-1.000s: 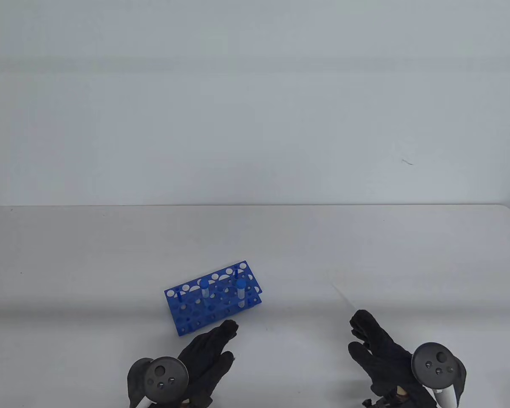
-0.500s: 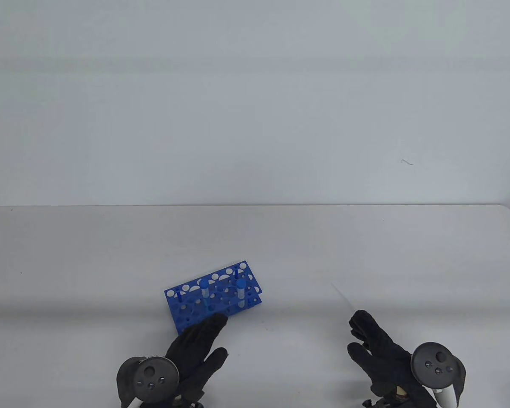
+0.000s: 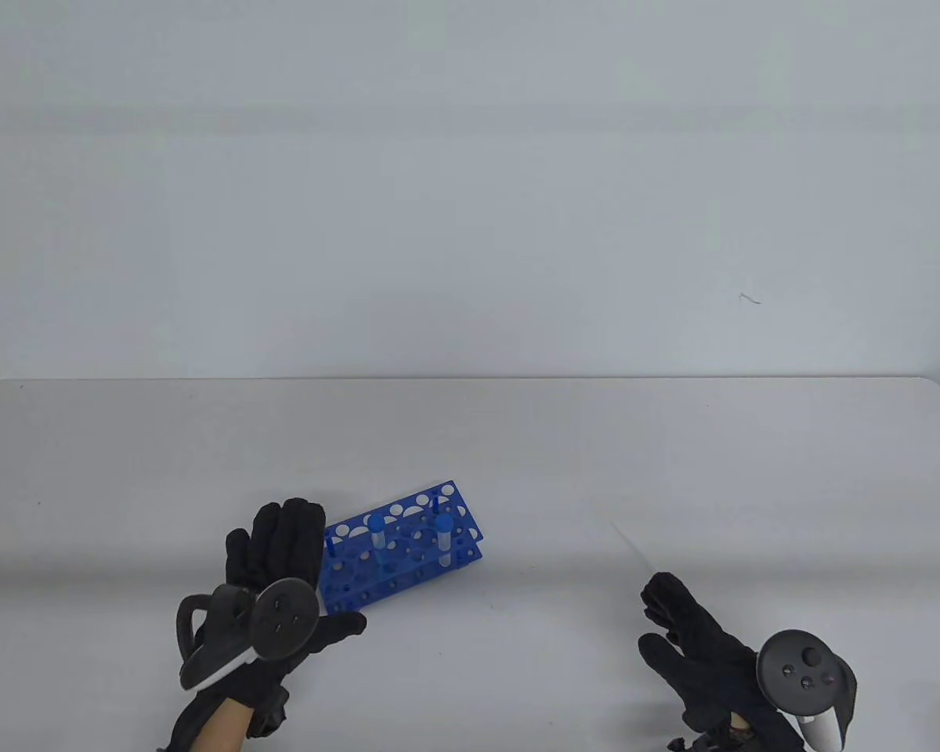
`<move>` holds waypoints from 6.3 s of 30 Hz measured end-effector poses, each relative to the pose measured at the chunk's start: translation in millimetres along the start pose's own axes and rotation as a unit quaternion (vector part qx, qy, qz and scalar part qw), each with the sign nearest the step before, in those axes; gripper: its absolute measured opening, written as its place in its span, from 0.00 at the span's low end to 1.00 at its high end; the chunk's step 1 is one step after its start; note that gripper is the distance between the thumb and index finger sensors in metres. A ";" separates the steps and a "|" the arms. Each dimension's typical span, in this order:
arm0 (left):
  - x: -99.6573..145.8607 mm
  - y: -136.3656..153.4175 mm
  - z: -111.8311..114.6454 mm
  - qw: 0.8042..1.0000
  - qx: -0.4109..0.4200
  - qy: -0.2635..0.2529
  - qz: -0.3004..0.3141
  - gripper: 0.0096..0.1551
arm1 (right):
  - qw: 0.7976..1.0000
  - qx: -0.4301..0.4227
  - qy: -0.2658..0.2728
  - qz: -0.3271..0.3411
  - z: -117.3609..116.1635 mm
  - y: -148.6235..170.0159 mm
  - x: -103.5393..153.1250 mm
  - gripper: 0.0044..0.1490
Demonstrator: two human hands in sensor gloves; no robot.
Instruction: Press a plastic transfer pipette bulb to move liquid between test tubes
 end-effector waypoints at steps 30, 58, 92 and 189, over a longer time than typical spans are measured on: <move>-84.0 13.0 74.6 0.998 0.000 0.056 -0.024 0.77 | 1.000 0.019 -0.009 -0.006 -3.3 1.8 -2.1 0.53; -33.3 -114.6 84.5 0.979 -0.031 0.061 0.190 0.77 | 1.000 0.003 0.019 -0.015 10.8 4.2 0.5 0.53; -45.5 -113.2 72.7 0.990 0.142 0.006 0.024 0.42 | 1.000 0.004 0.015 -0.008 9.2 3.9 0.8 0.53; -37.3 -114.0 86.8 0.987 0.135 -0.082 0.013 0.28 | 0.836 0.534 -0.115 0.054 -202.4 -120.5 -101.2 0.31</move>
Point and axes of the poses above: the tracker on the back of each hand, its own y axis roughly to the little-finger side, its own x axis roughly from the fingertips to the wrist, z = x × y, the point moved 4 cm from there along -x, roughly from the wrist to the fingertips, and after that the axes turned 1 degree about -y, right-handed, at the moved point
